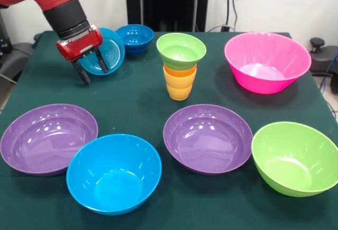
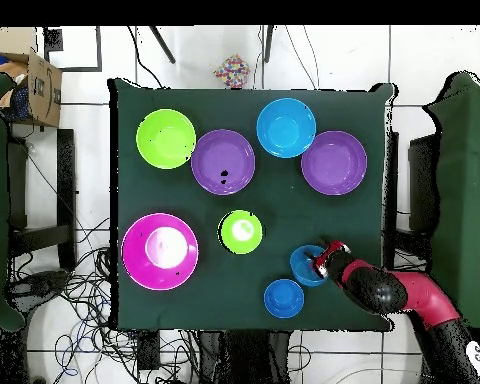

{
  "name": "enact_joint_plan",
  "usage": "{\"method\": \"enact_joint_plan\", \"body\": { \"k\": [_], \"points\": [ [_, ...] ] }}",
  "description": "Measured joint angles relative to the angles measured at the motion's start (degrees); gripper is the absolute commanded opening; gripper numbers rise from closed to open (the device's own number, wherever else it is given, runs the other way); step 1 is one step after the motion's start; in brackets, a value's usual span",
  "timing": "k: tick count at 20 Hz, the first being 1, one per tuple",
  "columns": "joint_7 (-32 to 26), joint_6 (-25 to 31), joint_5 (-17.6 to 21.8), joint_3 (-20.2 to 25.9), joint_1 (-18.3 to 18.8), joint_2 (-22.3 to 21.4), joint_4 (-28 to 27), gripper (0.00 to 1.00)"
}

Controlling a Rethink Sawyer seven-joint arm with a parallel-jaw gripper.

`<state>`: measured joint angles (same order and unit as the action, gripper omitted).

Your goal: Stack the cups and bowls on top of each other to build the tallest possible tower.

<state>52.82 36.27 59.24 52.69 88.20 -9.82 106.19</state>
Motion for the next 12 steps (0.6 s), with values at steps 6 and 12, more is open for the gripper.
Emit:
{"method": "enact_joint_plan", "body": {
  "k": [6, 12],
  "points": [
    [0.00, 0.04, 0.15, -0.10, -0.47, -1.24, 0.05, 0.00],
    [0.00, 0.01, 0.19, -0.54, -2.70, -4.14, 0.04, 0.00]
  ]
}}
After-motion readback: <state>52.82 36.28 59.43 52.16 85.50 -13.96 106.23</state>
